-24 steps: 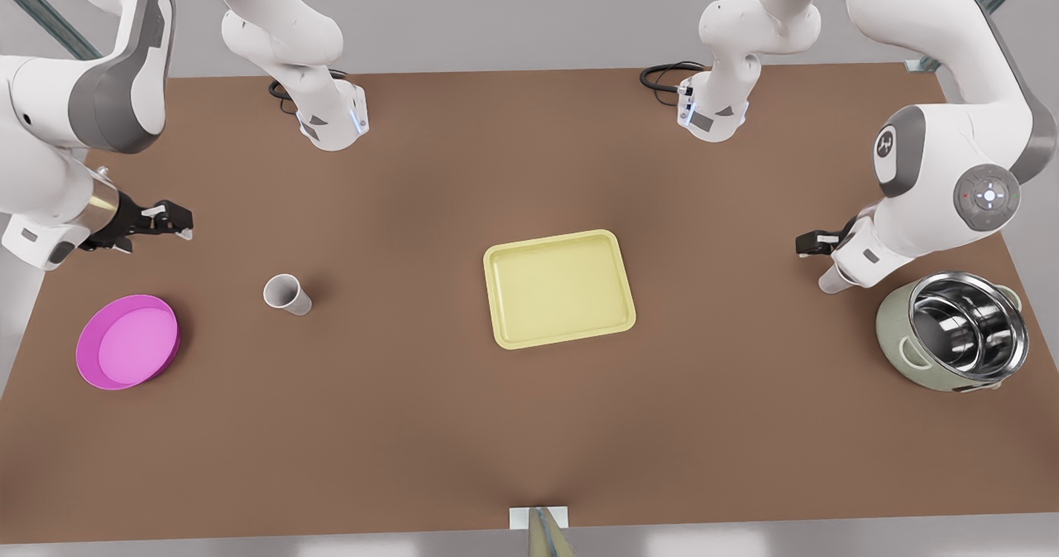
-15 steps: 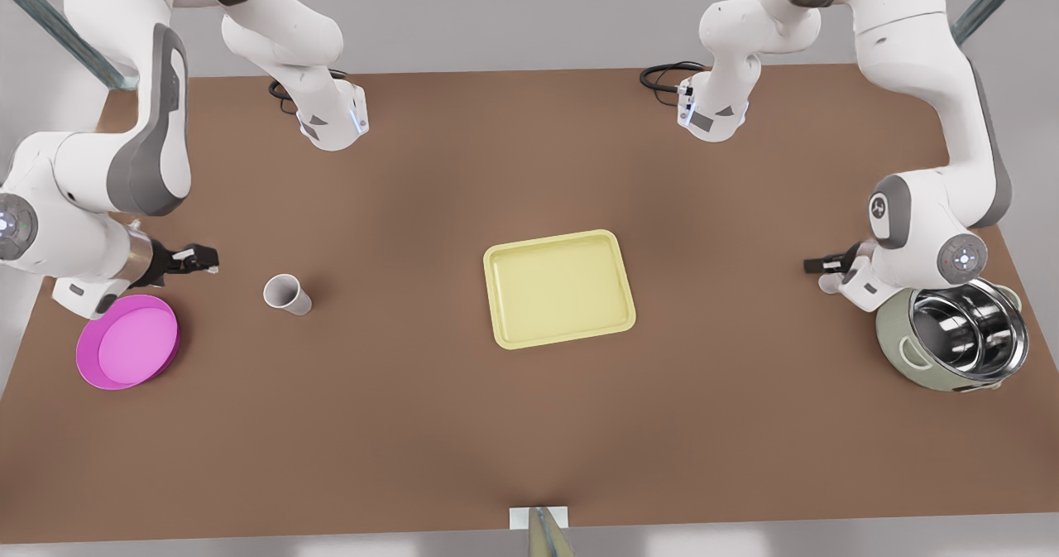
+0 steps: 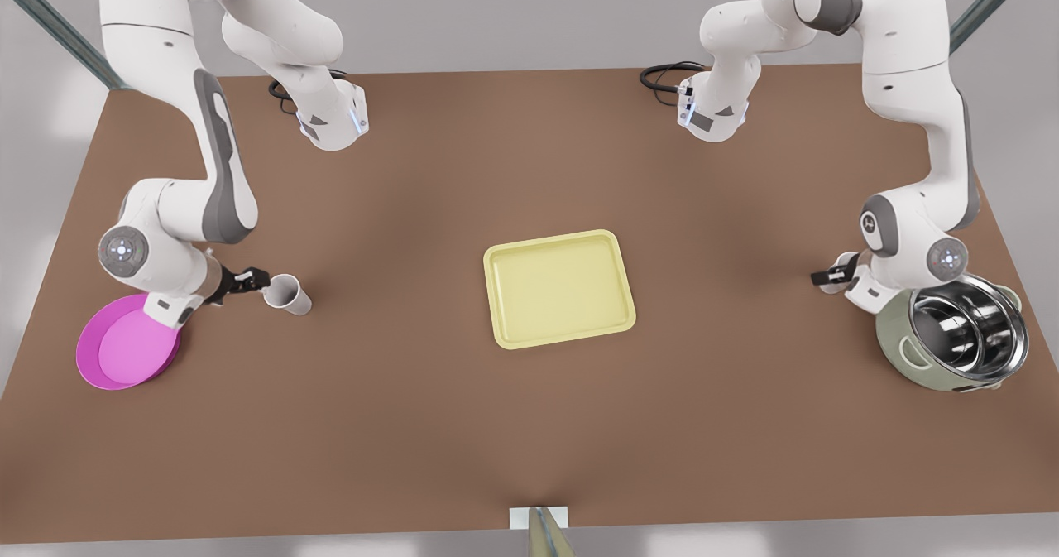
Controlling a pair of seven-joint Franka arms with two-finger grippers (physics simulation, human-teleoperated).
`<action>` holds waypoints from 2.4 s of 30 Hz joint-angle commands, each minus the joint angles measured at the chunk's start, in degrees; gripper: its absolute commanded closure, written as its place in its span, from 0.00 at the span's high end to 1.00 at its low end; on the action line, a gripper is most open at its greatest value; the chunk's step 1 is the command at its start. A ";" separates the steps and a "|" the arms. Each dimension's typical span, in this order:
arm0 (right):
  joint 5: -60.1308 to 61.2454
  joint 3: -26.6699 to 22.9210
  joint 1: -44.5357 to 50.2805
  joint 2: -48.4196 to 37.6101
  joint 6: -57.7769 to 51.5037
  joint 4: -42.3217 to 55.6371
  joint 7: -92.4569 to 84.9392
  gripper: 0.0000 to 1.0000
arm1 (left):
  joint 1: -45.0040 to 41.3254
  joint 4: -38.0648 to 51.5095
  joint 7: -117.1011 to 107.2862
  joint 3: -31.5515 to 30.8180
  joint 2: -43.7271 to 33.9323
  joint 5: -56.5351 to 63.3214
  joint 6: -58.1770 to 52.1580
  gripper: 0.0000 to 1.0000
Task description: Use both arms to respectively pick up the white IKEA cups from the middle-left and middle-right positions, then place the white IKEA cups onto the middle-middle tray, ensuring that the cups remain upright and do not tip over
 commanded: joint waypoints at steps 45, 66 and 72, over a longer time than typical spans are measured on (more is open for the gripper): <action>-0.21 5.46 4.67 3.35 26.06 -10.05 -1.01 0.21 | -14.56 9.83 -63.68 -34.86 2.29 13.29 0.86 0.22; 8.49 8.89 33.86 19.87 23.25 12.63 11.38 0.21 | -20.10 9.83 -73.97 -34.86 11.17 15.58 13.61 0.51; 8.32 8.89 36.06 22.86 23.34 12.98 13.14 0.21 | -19.66 9.74 -74.05 -34.86 10.91 15.58 13.44 0.87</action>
